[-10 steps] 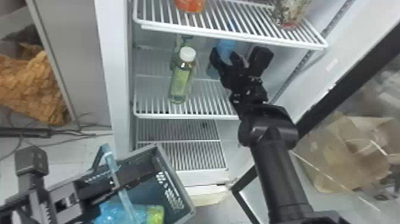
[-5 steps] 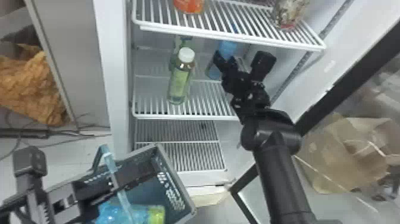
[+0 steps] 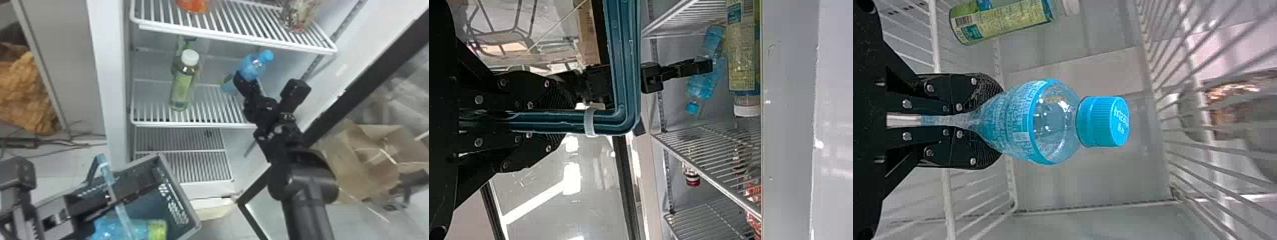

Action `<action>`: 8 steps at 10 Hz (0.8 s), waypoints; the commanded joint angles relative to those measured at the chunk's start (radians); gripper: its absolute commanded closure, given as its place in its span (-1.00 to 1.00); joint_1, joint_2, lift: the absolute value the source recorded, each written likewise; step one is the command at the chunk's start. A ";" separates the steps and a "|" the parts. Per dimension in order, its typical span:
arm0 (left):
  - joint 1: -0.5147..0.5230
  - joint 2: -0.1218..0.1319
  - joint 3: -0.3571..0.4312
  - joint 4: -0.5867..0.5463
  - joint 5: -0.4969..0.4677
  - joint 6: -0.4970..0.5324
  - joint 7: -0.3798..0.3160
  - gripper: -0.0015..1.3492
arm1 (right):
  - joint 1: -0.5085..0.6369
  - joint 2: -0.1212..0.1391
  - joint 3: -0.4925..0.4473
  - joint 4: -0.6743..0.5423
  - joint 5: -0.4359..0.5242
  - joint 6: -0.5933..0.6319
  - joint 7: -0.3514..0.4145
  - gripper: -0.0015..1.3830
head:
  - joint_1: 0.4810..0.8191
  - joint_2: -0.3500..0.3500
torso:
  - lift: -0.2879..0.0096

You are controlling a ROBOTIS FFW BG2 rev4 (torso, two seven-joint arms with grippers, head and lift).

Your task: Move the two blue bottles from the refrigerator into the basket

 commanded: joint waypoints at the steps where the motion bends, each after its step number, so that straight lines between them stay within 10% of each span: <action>1: 0.001 0.000 -0.001 0.000 0.000 -0.003 0.000 0.78 | 0.077 -0.001 -0.024 -0.097 -0.006 -0.002 0.012 0.84 | 0.27 -1.00 | -0.54; 8: 0.006 0.000 -0.001 0.000 0.010 -0.015 0.000 0.78 | 0.470 -0.001 -0.036 -0.534 -0.150 0.096 0.090 0.84 | 0.27 -1.00 | -0.54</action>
